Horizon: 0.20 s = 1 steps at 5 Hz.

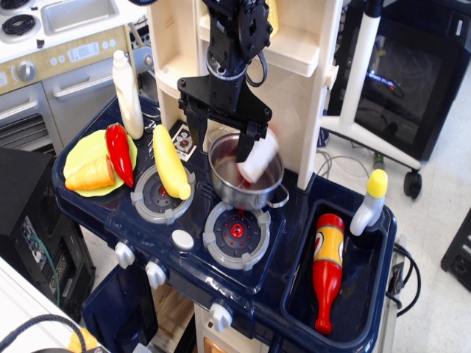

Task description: Put sushi in pot or pan

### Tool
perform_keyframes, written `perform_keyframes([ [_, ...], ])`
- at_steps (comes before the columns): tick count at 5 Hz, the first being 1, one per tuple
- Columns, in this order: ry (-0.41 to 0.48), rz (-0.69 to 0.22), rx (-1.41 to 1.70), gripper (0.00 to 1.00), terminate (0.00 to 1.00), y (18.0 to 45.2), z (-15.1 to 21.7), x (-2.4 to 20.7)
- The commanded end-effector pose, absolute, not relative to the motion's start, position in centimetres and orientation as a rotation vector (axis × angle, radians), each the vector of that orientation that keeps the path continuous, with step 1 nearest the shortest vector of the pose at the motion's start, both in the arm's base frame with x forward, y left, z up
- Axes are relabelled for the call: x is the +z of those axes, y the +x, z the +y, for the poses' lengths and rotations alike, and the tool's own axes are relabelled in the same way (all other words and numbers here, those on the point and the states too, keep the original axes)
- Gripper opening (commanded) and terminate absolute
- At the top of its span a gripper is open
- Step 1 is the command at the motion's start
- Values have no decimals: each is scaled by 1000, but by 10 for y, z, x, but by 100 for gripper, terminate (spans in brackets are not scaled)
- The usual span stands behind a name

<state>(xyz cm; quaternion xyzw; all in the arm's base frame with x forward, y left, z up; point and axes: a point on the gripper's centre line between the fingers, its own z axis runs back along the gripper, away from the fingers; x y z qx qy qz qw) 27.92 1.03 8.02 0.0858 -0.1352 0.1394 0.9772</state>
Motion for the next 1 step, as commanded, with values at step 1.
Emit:
perform_keyframes([
  [1, 165, -315, 280, 100, 100, 283, 10, 94],
])
